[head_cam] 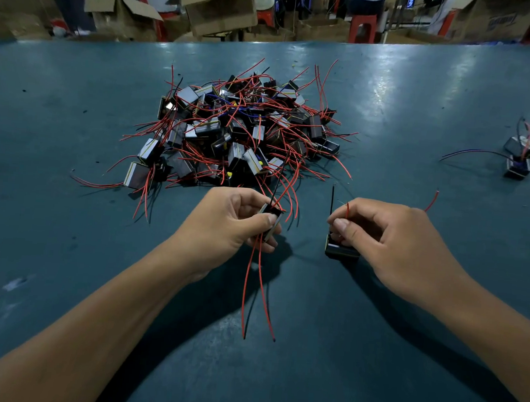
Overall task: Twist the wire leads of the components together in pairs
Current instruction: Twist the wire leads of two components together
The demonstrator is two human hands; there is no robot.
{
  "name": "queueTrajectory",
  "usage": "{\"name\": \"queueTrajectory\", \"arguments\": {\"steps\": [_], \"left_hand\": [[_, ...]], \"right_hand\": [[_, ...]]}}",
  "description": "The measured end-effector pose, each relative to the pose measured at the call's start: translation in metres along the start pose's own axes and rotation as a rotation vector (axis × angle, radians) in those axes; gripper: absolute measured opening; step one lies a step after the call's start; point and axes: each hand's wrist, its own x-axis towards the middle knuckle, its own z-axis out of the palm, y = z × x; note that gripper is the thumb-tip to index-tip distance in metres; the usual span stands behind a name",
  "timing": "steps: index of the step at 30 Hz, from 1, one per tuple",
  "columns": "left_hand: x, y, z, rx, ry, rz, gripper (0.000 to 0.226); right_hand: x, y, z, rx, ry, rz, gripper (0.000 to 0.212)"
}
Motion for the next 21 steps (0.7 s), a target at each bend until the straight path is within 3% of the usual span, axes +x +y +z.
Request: {"name": "queueTrajectory", "arguments": {"steps": [9,21], "left_hand": [[0.0001,-0.0005,0.002,0.0,-0.008,-0.024,0.005],[-0.0008,0.0027,0.0063,-0.119,-0.062,-0.043,0.036]], "right_hand": [[-0.0003,0.002,-0.0002,-0.012,0.0,-0.015,0.009],[0.0003,0.0009,0.0003,-0.012,0.001,-0.017,0.01]]}}
